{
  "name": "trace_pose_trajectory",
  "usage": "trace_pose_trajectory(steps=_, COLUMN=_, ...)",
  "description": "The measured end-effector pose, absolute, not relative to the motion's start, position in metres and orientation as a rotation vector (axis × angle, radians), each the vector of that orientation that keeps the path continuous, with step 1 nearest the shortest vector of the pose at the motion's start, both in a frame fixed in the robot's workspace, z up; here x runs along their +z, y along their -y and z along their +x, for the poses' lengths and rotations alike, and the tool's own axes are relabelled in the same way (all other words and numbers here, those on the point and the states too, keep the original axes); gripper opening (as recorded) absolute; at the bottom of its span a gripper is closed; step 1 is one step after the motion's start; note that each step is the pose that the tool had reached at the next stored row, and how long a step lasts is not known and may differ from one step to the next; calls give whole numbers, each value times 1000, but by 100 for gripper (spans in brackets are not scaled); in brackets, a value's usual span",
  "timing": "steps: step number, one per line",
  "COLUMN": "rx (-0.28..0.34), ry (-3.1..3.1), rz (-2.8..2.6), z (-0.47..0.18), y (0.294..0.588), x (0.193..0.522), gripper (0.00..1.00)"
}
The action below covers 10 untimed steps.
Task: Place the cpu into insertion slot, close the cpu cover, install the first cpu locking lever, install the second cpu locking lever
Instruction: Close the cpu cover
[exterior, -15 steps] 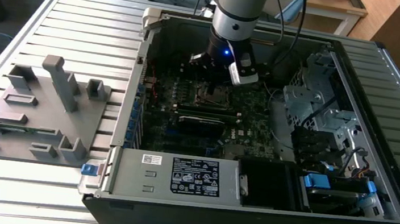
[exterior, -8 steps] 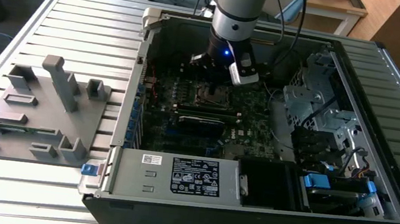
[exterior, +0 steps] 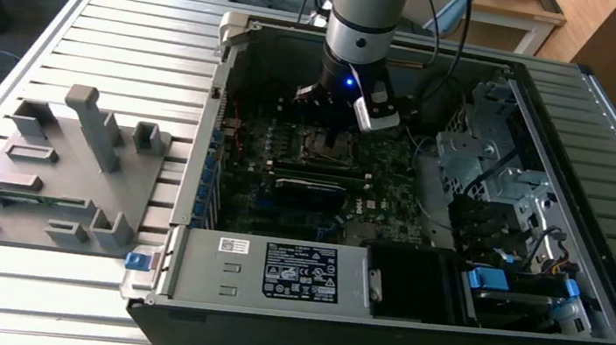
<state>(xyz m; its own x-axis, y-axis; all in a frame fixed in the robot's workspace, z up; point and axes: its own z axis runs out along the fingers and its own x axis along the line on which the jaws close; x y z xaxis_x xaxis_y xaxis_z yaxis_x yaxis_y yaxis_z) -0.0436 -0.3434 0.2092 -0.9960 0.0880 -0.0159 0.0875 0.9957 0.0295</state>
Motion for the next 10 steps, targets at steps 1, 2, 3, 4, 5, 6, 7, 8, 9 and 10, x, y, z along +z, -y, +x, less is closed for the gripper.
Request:
trace_pose_trajectory(steps=1, rx=45, ry=-3121, rz=137, z=-44, y=343, x=209, gripper=10)
trace_pose_trajectory(steps=2, rx=45, ry=-3121, rz=137, z=-44, y=343, x=209, gripper=10)
trace_pose_trajectory(steps=3, rx=45, ry=-3121, rz=137, z=-44, y=343, x=209, gripper=10)
trace_pose_trajectory(steps=4, rx=45, ry=-3121, rz=139, z=-44, y=343, x=209, gripper=10)
trace_pose_trajectory(steps=5, rx=45, ry=-3121, rz=147, z=-44, y=343, x=209, gripper=10)
trace_pose_trajectory(steps=6, rx=44, ry=-3119, rz=167, z=-44, y=343, x=209, gripper=10)
trace_pose_trajectory(steps=7, rx=44, ry=-3119, rz=170, z=-44, y=343, x=209, gripper=10)
trace_pose_trajectory(steps=8, rx=45, ry=-3119, rz=171, z=-44, y=343, x=209, gripper=10)
trace_pose_trajectory(steps=9, rx=45, ry=-3119, rz=171, z=-44, y=343, x=209, gripper=10)
trace_pose_trajectory(steps=10, rx=45, ry=-3119, rz=172, z=-44, y=343, x=209, gripper=10)
